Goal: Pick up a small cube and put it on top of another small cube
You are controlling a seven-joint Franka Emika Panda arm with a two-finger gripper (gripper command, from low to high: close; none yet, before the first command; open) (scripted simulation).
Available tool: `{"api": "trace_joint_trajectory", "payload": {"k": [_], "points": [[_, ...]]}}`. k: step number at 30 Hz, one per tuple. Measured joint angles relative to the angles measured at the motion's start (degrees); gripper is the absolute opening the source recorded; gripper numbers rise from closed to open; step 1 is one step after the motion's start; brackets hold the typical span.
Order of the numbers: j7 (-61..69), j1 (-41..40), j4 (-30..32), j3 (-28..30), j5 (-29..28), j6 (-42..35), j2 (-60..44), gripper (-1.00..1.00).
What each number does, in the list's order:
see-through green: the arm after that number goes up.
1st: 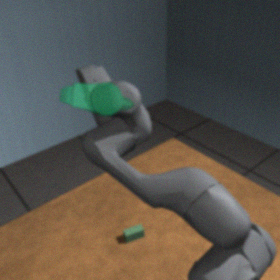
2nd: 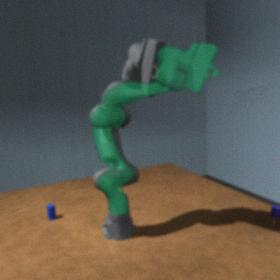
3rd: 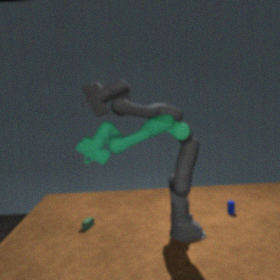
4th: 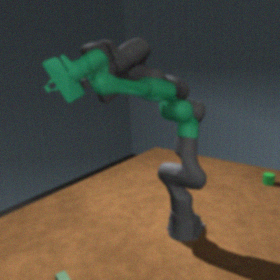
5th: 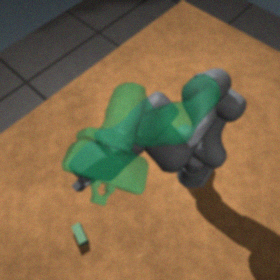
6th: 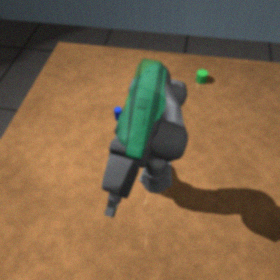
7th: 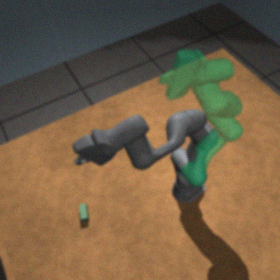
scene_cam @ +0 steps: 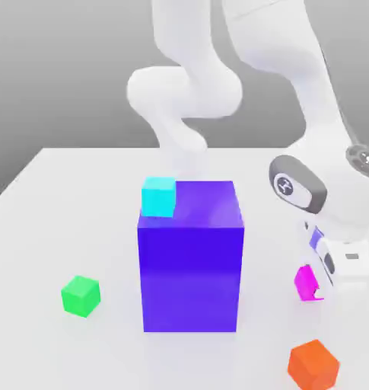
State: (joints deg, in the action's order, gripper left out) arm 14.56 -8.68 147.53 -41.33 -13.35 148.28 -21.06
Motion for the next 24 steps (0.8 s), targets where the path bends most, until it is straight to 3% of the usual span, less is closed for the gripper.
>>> {"api": "trace_joint_trajectory", "payload": {"k": [13, 24], "points": [[38.79, -18.37, -2.55, -13.54, 1.21, -2.85, -0.66, -1.0], [70.53, -40.37, -4.68, -29.44, 1.11, -4.26, -0.3, -1.0]]}}
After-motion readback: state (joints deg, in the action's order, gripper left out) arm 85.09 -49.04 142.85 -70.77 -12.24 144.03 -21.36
